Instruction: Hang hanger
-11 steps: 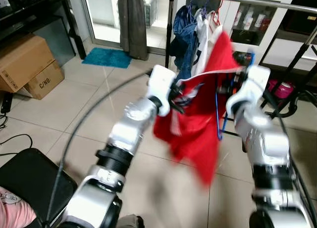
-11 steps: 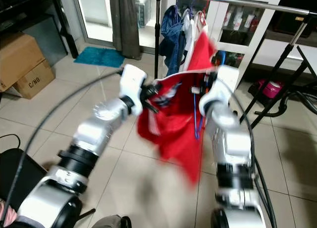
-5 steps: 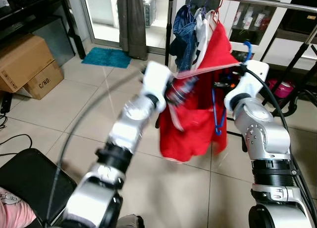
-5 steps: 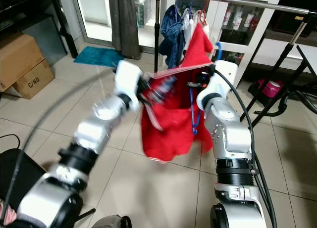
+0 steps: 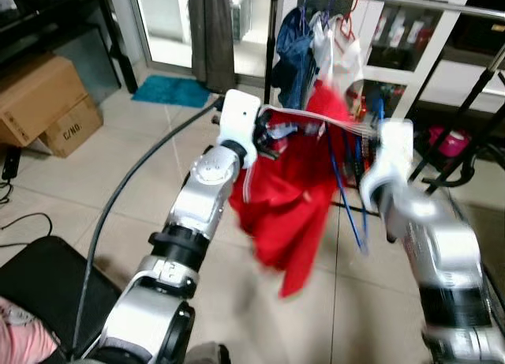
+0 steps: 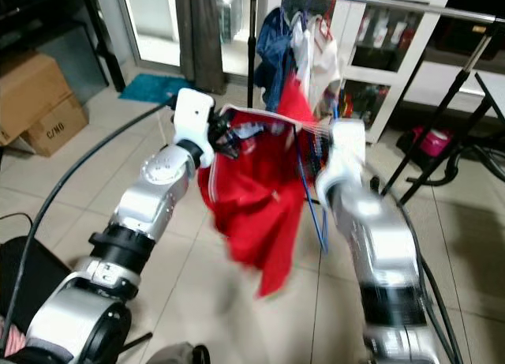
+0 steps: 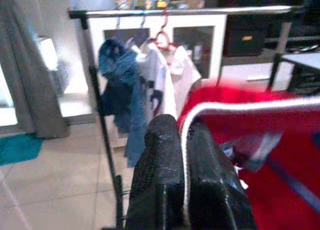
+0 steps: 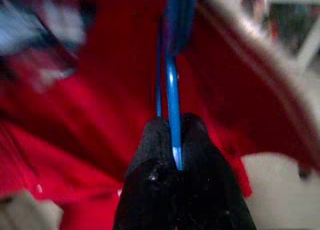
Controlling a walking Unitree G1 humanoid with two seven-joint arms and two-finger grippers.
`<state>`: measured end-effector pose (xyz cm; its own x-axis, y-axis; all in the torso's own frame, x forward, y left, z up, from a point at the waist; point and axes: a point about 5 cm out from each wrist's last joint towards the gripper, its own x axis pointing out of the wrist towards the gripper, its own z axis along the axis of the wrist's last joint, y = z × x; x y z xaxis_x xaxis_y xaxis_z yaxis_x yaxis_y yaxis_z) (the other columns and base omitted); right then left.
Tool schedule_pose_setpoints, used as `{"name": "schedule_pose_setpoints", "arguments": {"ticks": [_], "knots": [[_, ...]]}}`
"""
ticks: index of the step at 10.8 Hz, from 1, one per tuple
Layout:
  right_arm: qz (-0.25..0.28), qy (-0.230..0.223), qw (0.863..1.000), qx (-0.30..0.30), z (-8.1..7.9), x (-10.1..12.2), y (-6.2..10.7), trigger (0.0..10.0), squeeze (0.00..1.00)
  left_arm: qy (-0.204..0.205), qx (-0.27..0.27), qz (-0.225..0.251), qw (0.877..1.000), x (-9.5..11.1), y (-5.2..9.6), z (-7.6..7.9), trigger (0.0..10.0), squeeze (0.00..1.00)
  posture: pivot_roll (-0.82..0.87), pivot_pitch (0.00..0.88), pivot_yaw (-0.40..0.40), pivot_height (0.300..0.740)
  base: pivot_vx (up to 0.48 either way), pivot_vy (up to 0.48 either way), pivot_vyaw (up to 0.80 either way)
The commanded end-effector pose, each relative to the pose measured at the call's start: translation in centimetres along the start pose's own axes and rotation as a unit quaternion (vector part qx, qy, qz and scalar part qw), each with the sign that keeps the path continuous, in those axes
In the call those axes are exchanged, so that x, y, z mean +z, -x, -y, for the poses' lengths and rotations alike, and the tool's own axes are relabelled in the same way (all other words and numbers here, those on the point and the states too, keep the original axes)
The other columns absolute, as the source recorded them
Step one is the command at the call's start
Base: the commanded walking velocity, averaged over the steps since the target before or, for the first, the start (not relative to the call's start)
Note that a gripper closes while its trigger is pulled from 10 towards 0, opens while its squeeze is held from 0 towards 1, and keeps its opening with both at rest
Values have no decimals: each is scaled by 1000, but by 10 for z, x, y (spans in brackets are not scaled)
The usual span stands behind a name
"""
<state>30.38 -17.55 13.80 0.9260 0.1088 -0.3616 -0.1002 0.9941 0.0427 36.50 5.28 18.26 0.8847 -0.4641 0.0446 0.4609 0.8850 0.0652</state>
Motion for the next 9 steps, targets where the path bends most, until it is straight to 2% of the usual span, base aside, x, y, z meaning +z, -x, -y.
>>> {"name": "schedule_pose_setpoints", "arguments": {"ticks": [1, 2, 3, 4, 5, 6, 8, 9], "knots": [[-10, -4, 1000, -13, 5, -4, 7, 10000, 0, -7, -14, 17, 1000, 11, -1, 6, 0, 0, -17, 0, -7, 740, 0, 0, 0], [-59, 25, 998, 5, -1, -30, 14, 10000, 0, -10, -23, -19, 1000, -4, 0, 12, 0, 0, -27, 0, -12, 740, 0, 0, 0], [-89, 24, 996, 5, 1, -44, 18, 10000, 0, -7, -24, -39, 999, -12, 1, 14, 0, 0, -28, 0, -12, 740, 0, 0, 0], [-99, -14, 995, -10, 5, -49, 21, 10000, 0, -7, -21, -52, 998, -16, 2, 14, 0, 0, -31, 0, -14, 740, 0, 0, 0], [-94, -52, 994, -12, 5, -45, 23, 10000, 0, -6, -20, -56, 998, -18, 2, 14, 0, 0, -33, 0, -18, 740, 0, 0, 0], [-77, -52, 996, -16, 4, -37, 26, 10000, 0, -8, -21, -67, 997, -22, 3, 13, 0, 0, -36, 0, -20, 740, 0, 0, 0], [-52, -56, 996, -49, 4, -28, 18, 10000, 0, -4, -57, -67, 996, -21, 4, 25, 0, 0, -33, 0, -13, 740, 0, 0, 0], [-8, -87, 994, -71, 4, -9, 11, 10000, 0, -8, -84, -70, 994, -22, 5, 32, 0, 0, -35, 0, -4, 740, 0, 0, 0]]}}
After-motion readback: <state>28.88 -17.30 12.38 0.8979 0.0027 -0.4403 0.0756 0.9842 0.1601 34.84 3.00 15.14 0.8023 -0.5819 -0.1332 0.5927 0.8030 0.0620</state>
